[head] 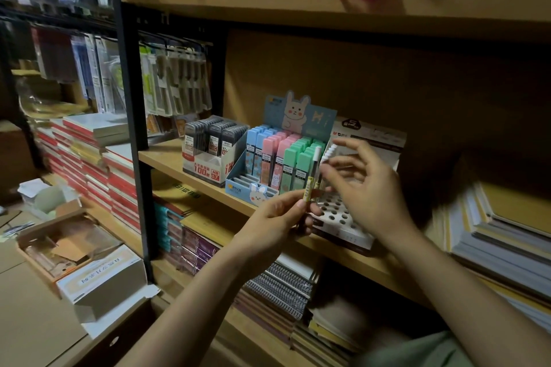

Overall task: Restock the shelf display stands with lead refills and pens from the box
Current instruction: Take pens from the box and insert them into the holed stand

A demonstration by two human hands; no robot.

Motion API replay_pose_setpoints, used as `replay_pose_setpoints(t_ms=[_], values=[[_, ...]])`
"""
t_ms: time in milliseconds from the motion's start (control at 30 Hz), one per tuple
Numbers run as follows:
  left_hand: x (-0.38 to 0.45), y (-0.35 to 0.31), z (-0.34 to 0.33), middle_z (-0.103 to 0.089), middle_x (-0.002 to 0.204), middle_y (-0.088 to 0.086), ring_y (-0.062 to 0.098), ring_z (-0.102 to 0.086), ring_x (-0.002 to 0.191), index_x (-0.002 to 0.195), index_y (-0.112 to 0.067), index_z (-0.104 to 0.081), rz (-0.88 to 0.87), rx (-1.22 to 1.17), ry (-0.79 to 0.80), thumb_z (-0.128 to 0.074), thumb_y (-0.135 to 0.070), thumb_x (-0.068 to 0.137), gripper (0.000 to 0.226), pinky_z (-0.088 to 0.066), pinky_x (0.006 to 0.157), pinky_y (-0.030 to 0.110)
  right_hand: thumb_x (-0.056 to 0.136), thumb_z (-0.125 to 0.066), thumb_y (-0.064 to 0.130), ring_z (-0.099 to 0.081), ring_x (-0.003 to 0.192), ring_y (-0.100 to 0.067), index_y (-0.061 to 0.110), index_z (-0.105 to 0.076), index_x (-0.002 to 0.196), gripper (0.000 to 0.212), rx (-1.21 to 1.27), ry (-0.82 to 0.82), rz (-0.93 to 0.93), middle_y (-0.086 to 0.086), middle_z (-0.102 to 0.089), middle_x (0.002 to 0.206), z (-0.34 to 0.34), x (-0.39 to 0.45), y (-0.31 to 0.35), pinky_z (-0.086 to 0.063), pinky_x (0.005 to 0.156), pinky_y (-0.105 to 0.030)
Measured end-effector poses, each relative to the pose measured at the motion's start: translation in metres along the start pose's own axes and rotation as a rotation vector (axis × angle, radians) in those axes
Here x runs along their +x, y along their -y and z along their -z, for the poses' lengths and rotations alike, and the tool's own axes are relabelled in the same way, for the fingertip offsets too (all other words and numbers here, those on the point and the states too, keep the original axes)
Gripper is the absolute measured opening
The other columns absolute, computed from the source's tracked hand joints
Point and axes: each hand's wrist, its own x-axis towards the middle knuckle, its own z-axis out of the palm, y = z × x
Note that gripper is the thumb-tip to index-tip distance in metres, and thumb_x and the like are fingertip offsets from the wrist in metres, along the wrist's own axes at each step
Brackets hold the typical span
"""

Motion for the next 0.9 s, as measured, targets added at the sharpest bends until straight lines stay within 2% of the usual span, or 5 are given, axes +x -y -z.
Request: replay_pose_setpoints(t_ms=[200, 367, 467, 567, 900], values=[[0.003, 0.001, -0.004, -0.067, 0.099, -0.002, 0.012, -0.060, 0.090, 0.120, -0.012, -0.060, -0.033, 0.131, -0.001, -0.041, -0.012, 0.102, 0.026, -0.051, 0.088, 0.026, 0.080, -0.074, 0.002, -0.071, 0.086, -0.006, 0.038, -0.060, 0.108, 0.048, 0.069, 0.050, 0.059, 0.002, -0.070, 0.095, -0.002, -0.001, 0.006, -0.058, 0.071, -0.022], [0.003, 0.021, 0.004, -0.037, 0.140, -0.009, 0.006, -0.037, 0.129, 0.132, -0.032, -0.047, -0.387, 1.169, -0.187, -0.053, -0.034, 0.094, 0.039, -0.041, 0.108, 0.029, 0.087, -0.069, 0.010, -0.066, 0.091, 0.001, 0.036, -0.051, 0.117, 0.044, -0.090, -0.230, 0.165, 0.025, -0.061, 0.101, 0.037, 0.019, 0.001, -0.056, 0.070, -0.018], [0.003, 0.036, 0.006, -0.015, 0.155, -0.009, 0.013, -0.009, 0.142, 0.143, -0.043, -0.031, -0.343, 1.427, -0.134, -0.045, -0.051, 0.094, 0.051, -0.018, 0.113, 0.036, 0.089, -0.068, 0.015, -0.063, 0.087, 0.004, 0.035, -0.047, 0.121, 0.044, -0.259, -0.245, 0.182, 0.024, -0.057, 0.100, 0.040, 0.018, -0.014, -0.053, 0.064, -0.011], [0.003, 0.047, 0.008, 0.000, 0.160, -0.009, 0.014, 0.005, 0.145, 0.146, -0.049, -0.018, -0.253, 1.529, -0.094, -0.036, -0.058, 0.096, 0.054, -0.012, 0.115, 0.043, 0.089, -0.067, 0.012, -0.062, 0.087, -0.004, 0.033, -0.047, 0.121, 0.043, -0.292, -0.210, 0.165, 0.006, -0.058, 0.106, 0.028, 0.021, -0.030, -0.053, 0.063, -0.013], [0.003, 0.052, 0.012, 0.008, 0.160, -0.010, 0.014, 0.013, 0.144, 0.148, -0.050, -0.010, -0.247, 1.573, -0.066, -0.037, -0.059, 0.095, 0.060, -0.007, 0.116, 0.048, 0.089, -0.066, 0.009, -0.066, 0.094, -0.015, 0.033, -0.050, 0.118, 0.041, -0.260, -0.167, 0.111, 0.002, -0.060, 0.108, 0.016, 0.031, -0.046, -0.060, 0.072, -0.028]])
